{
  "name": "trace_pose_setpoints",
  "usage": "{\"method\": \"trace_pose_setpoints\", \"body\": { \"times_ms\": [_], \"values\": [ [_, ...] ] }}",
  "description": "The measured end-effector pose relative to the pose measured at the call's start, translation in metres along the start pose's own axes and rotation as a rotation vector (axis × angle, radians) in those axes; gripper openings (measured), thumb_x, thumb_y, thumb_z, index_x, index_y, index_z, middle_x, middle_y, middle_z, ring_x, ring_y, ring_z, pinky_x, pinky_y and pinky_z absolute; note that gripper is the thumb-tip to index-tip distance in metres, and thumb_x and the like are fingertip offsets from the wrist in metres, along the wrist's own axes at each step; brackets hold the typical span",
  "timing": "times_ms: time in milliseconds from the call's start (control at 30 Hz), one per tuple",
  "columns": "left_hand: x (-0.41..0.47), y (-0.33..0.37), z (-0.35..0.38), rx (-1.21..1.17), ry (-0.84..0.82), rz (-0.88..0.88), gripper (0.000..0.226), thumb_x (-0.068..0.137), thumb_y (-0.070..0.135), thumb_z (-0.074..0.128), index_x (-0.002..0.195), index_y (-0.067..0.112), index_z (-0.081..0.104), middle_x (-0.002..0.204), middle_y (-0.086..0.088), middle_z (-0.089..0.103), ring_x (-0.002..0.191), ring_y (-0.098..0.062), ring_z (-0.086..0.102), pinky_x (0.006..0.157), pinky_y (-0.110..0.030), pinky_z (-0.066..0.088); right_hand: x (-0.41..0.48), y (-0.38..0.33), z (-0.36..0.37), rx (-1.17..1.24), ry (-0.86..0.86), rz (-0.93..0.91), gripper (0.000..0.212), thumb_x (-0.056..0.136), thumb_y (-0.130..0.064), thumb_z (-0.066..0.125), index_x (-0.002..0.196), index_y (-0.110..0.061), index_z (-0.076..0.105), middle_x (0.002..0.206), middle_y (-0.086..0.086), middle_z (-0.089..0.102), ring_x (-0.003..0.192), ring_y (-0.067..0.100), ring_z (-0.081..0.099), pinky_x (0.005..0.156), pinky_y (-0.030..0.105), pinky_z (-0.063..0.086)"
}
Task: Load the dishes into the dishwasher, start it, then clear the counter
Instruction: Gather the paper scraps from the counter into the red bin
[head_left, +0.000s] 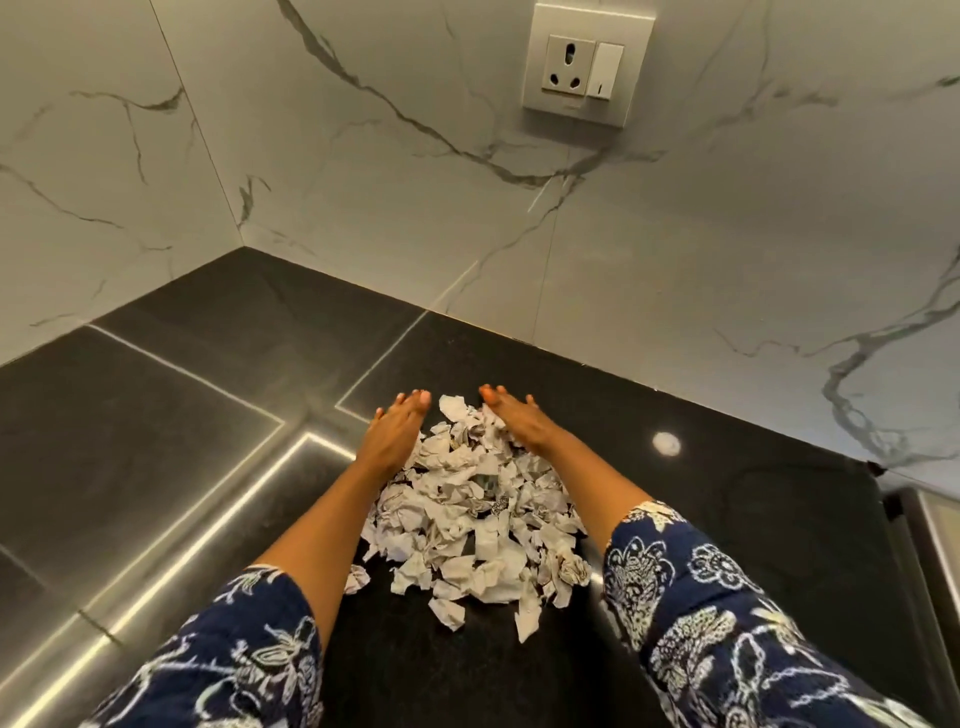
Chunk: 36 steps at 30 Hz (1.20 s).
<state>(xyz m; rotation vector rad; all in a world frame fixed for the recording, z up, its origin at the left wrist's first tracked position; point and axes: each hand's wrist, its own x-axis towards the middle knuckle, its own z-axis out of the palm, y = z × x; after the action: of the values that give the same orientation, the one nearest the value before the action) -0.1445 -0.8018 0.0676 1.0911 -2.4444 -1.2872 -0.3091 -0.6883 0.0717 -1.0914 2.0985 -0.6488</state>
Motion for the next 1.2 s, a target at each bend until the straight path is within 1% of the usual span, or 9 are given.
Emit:
{"method": "trace_pose_setpoints", "body": {
  "times_ms": [167, 267, 367, 500, 667, 800, 933, 1100, 1200],
  "values": [
    [-0.022, -0.010, -0.019, -0.231, -0.136, 0.022, 0.081, 0.081, 0.074, 0.009, 0.150, 0.033, 0.018, 0.158, -0.002, 0.009, 0.146, -0.027, 0.005, 0.115, -0.053, 0.005, -0.054, 0.007, -0.017, 0.216, 0.086, 0.047, 0.075, 0.082, -0.075, 0.008, 0.147, -0.038, 0.017, 0.157, -0.005, 0.003, 0.142, 0.026, -0.017, 0.110, 0.054, -0.014],
    [-0.055, -0.045, -0.042, -0.321, 0.080, 0.007, 0.088, 0.076, 0.082, 0.008, 0.147, 0.034, 0.026, 0.156, 0.001, 0.013, 0.142, -0.017, 0.009, 0.115, -0.051, 0.004, -0.120, 0.045, -0.027, 0.289, 0.332, 0.048, 0.091, 0.063, -0.092, 0.004, 0.141, -0.049, 0.024, 0.156, -0.011, 0.011, 0.144, 0.023, -0.007, 0.115, 0.054, -0.008],
    [-0.089, -0.087, -0.043, -0.287, 0.227, -0.061, 0.088, 0.076, 0.087, 0.009, 0.143, 0.036, 0.035, 0.154, -0.001, 0.028, 0.141, -0.020, 0.024, 0.117, -0.046, 0.014, -0.177, 0.089, -0.018, 0.328, 0.510, 0.207, 0.109, 0.054, -0.098, 0.005, 0.143, -0.040, 0.028, 0.155, -0.007, 0.019, 0.145, 0.020, 0.010, 0.117, 0.043, 0.005],
    [-0.110, -0.073, 0.005, -0.165, 0.234, -0.021, 0.088, 0.084, 0.078, 0.004, 0.143, 0.023, 0.039, 0.151, -0.008, 0.035, 0.140, -0.027, 0.030, 0.116, -0.052, 0.018, -0.189, 0.088, 0.023, 0.103, 0.533, 0.257, 0.085, 0.083, -0.072, -0.003, 0.149, -0.023, 0.019, 0.156, 0.000, 0.016, 0.144, 0.013, 0.009, 0.117, 0.034, -0.002],
    [-0.119, -0.024, 0.053, -0.036, 0.204, 0.060, 0.082, 0.086, 0.070, 0.003, 0.150, 0.020, 0.016, 0.158, -0.002, 0.015, 0.145, -0.019, 0.014, 0.117, -0.041, 0.010, -0.150, 0.040, 0.060, 0.091, 0.470, 0.192, 0.127, 0.051, -0.091, -0.020, 0.150, -0.019, 0.014, 0.157, 0.001, 0.011, 0.145, 0.013, 0.007, 0.116, 0.039, -0.006],
    [-0.123, -0.021, 0.052, -0.274, 0.187, 0.037, 0.089, 0.083, 0.077, 0.010, 0.151, 0.020, 0.012, 0.159, -0.001, 0.010, 0.146, -0.018, 0.008, 0.119, -0.044, 0.007, -0.167, 0.022, 0.061, 0.342, 0.484, 0.168, 0.140, 0.038, -0.100, -0.008, 0.150, -0.018, 0.011, 0.158, 0.000, 0.006, 0.145, 0.014, 0.003, 0.117, 0.036, -0.003],
    [-0.176, -0.047, 0.049, -0.361, 0.328, 0.015, 0.109, 0.070, 0.090, 0.007, 0.152, 0.019, 0.015, 0.159, 0.001, 0.012, 0.145, -0.011, 0.007, 0.120, -0.040, 0.004, -0.228, 0.041, 0.089, 0.447, 0.716, 0.235, 0.131, 0.047, -0.100, 0.001, 0.150, -0.019, 0.012, 0.158, -0.003, 0.009, 0.145, 0.010, 0.006, 0.115, 0.028, 0.003],
    [-0.209, -0.043, 0.068, -0.085, 0.329, -0.010, 0.105, 0.072, 0.084, -0.003, 0.152, 0.015, 0.004, 0.159, 0.000, 0.001, 0.145, -0.010, -0.003, 0.117, -0.031, -0.004, -0.229, 0.034, 0.131, 0.152, 0.718, 0.326, 0.114, 0.061, -0.088, -0.016, 0.148, -0.015, -0.006, 0.157, 0.001, -0.010, 0.144, 0.012, -0.010, 0.115, 0.034, -0.011],
    [-0.181, -0.022, 0.075, -0.098, 0.344, -0.128, 0.104, 0.074, 0.082, -0.008, 0.151, 0.013, 0.001, 0.160, -0.004, -0.001, 0.147, -0.016, -0.003, 0.117, -0.034, -0.006, -0.188, 0.014, 0.129, 0.108, 0.687, 0.398, 0.081, 0.088, -0.065, 0.002, 0.148, -0.012, -0.008, 0.157, 0.007, -0.010, 0.145, 0.019, -0.009, 0.116, 0.040, -0.010]
  ]
}}
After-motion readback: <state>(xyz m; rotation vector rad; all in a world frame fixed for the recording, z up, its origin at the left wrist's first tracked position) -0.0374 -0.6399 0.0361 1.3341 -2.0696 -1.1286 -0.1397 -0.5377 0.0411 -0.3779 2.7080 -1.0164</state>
